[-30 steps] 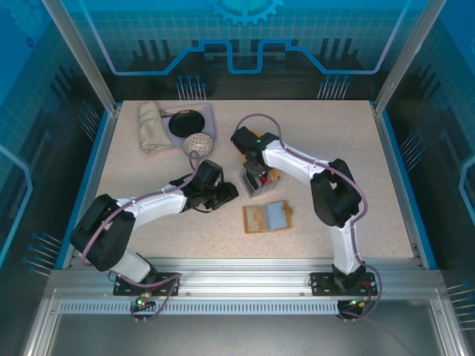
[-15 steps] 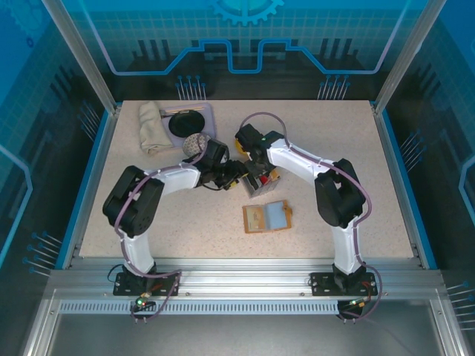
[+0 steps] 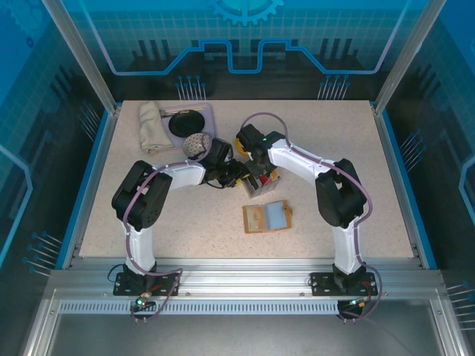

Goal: Put the credit cards into the card holder

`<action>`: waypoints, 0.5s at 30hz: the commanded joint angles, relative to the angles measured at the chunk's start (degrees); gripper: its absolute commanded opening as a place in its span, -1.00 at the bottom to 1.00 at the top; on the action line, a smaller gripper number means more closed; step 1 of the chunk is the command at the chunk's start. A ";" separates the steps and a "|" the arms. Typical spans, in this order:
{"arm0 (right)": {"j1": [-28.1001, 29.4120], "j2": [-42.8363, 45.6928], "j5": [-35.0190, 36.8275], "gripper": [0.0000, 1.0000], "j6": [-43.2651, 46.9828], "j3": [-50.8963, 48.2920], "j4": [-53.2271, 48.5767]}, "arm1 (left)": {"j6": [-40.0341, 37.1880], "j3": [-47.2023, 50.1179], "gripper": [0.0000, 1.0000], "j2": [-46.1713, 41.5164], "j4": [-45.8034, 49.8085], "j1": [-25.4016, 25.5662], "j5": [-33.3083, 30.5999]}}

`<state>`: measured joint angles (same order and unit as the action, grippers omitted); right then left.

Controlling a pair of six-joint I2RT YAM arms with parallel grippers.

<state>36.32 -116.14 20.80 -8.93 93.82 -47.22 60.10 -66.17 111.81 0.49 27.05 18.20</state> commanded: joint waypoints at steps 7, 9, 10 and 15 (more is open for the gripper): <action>0.84 -2.51 3.90 -0.20 1.59 -1.48 0.99 | -0.54 2.10 -0.46 0.10 2.42 -0.33 -0.34; 1.12 -2.30 4.88 -0.20 2.06 -1.97 1.58 | -1.07 2.05 -0.49 -0.01 2.67 -0.33 -0.31; 1.13 -2.18 5.21 -0.20 2.22 -2.07 1.61 | -1.21 1.93 -0.49 -0.06 2.82 -0.33 -0.35; 1.11 -0.17 8.79 -0.24 3.28 -2.32 2.17 | -2.75 1.50 -0.52 -0.45 4.34 -0.33 -0.76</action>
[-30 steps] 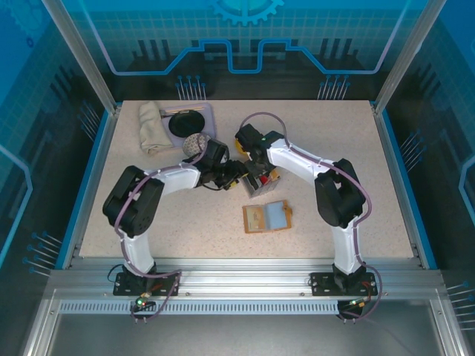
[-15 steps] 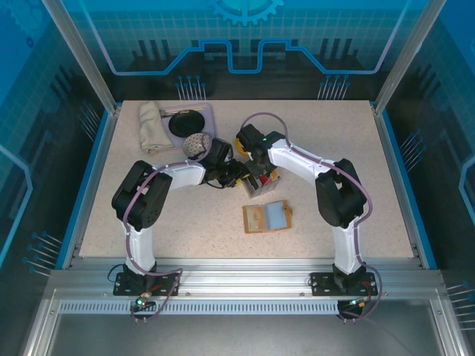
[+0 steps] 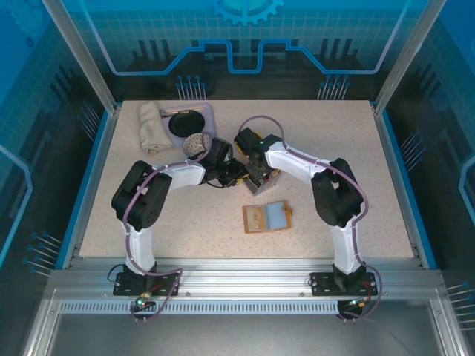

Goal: Put the credit cards into the card holder

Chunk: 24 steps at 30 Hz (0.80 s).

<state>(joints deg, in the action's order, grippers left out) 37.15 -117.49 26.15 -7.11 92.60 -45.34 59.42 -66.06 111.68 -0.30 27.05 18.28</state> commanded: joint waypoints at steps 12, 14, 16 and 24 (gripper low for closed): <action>0.56 2.84 3.89 -0.31 2.10 -0.93 0.36 | -3.07 1.42 -0.53 0.28 5.48 -0.34 -0.44; 0.56 2.68 3.74 -0.39 2.18 -0.93 0.34 | -3.14 1.38 -0.53 0.38 5.42 -0.33 -0.23; 0.56 2.61 3.73 -0.43 2.11 -0.73 0.19 | -3.19 1.38 -0.53 0.43 5.46 -0.33 -0.31; 0.36 2.70 4.22 -0.61 2.58 0.12 -0.11 | -4.02 1.42 -0.56 0.48 6.00 -0.40 -0.61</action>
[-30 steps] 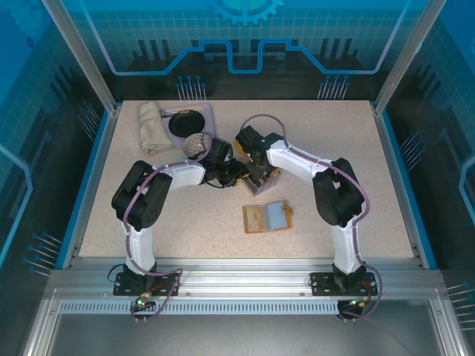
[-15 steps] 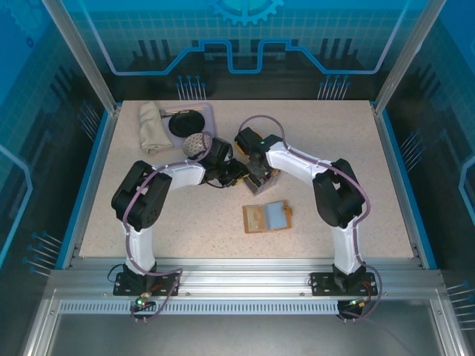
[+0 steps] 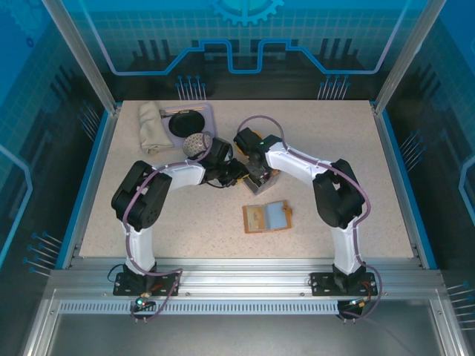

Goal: Put the credit cards into the card holder

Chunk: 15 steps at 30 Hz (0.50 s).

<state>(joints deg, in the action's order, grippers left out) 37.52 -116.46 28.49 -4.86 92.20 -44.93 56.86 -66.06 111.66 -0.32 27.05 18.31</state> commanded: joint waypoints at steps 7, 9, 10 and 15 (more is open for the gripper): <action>-0.12 1.98 1.76 -0.75 0.71 1.09 -0.95 | -2.17 1.22 -0.57 0.78 6.74 -0.37 -0.81; -0.07 2.32 1.61 -0.85 0.78 1.10 -1.04 | -2.45 1.17 -0.57 0.89 6.92 -0.33 -0.90; -0.08 2.46 1.56 -0.85 0.81 1.14 -1.04 | -2.53 1.13 -0.57 0.93 7.06 -0.33 -0.90; -0.29 3.12 -0.28 -1.00 0.49 1.40 -1.72 | -3.00 1.02 -0.58 1.37 7.52 -0.33 -1.02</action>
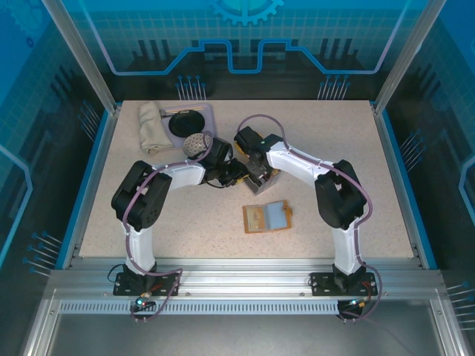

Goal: Put the credit cards into the card holder

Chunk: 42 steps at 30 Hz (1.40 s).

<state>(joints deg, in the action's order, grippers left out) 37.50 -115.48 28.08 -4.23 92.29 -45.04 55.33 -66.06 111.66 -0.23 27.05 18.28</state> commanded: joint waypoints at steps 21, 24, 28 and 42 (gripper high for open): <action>-3.29 5.68 -12.02 -1.00 -5.22 0.31 -4.09 | -17.89 -3.31 -0.73 3.91 17.27 -0.34 -1.82; -3.66 6.08 -12.91 -1.00 -6.39 -0.25 -3.77 | -22.31 -5.01 -0.73 4.94 19.68 -0.36 -1.54; -4.89 6.42 -15.29 -1.00 -7.85 -0.85 -3.39 | -26.64 -8.74 -0.75 7.40 22.75 -0.36 -0.88; -9.12 11.85 -23.89 -1.00 -11.88 -3.60 -1.09 | -26.43 -11.47 -0.54 0.87 23.70 -0.42 -3.24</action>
<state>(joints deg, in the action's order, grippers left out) 29.41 -106.32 7.60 -14.44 89.47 -46.22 28.64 -77.06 116.05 21.74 27.05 16.14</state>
